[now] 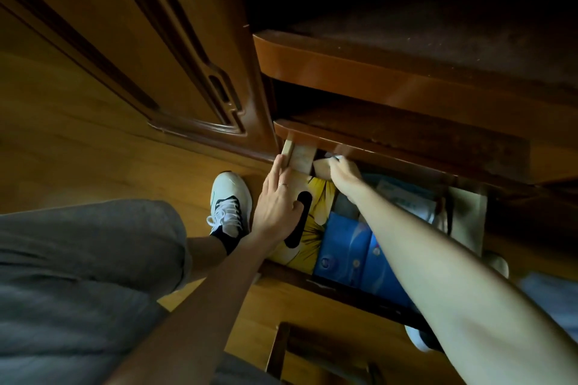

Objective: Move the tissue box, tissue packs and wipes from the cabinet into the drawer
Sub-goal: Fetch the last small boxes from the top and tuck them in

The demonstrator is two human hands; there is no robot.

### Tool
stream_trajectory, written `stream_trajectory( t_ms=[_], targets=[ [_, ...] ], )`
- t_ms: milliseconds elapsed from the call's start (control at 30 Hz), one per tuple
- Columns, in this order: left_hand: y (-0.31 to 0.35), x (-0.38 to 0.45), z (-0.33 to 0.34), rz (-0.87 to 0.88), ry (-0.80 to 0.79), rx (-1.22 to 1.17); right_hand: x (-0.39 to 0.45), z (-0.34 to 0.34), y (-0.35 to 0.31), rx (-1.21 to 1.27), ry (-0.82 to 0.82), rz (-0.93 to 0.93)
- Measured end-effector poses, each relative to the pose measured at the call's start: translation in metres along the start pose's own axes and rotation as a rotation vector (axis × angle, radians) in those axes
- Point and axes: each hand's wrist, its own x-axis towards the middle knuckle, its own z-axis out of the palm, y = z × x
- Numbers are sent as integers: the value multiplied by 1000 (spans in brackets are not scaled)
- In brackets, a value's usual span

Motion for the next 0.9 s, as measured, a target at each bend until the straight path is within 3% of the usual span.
stream_trajectory(
  t_ms=[300,567,767,900],
  targets=[
    [-7,-3,2,-18,-6,30,3,1,1,-205,90,-73],
    [-8,-3,6,-20,29,69,-1,-9,18,15,243,-15],
    [-10,-1,8,-10,38,63,-5,0,9,4,84,-75],
    [-10,-1,9,-5,42,53,-4,1,3,-45,95,-23]
  ],
)
